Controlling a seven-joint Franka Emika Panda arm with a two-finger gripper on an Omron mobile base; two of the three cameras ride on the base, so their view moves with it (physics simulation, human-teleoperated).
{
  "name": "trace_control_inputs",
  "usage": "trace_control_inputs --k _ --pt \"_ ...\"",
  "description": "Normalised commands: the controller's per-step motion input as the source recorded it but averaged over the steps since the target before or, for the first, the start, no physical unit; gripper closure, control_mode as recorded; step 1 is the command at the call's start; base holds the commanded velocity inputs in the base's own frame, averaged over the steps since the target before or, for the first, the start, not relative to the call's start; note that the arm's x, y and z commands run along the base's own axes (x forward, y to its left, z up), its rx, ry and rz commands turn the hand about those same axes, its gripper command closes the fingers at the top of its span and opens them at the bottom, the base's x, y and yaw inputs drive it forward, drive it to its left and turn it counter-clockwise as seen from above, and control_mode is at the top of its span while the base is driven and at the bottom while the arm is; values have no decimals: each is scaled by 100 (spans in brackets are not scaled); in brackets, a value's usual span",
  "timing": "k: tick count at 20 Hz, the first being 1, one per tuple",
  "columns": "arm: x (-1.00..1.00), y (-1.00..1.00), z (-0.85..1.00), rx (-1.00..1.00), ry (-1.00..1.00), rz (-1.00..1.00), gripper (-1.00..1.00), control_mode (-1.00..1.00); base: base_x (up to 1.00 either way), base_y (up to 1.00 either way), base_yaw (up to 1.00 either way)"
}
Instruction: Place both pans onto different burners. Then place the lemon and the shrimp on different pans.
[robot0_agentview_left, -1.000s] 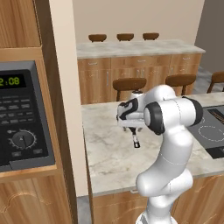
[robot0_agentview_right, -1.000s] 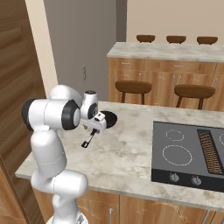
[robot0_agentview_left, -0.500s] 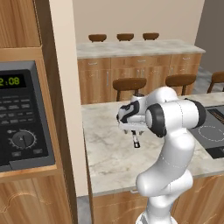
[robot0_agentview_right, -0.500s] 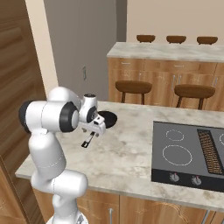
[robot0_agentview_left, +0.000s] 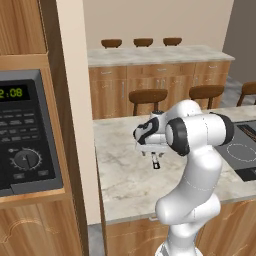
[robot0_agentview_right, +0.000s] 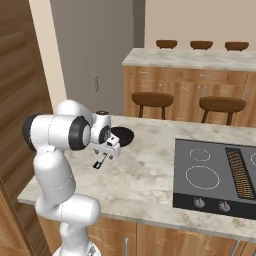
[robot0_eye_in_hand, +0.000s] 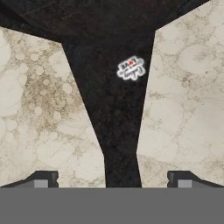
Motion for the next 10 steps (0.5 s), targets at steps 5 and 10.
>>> trace_control_inputs --k 5,10 --pt "0 0 -2 0 0 0 100 -100 0 0 0" --pt "-1 0 -1 0 -2 0 100 -100 0 0 0"
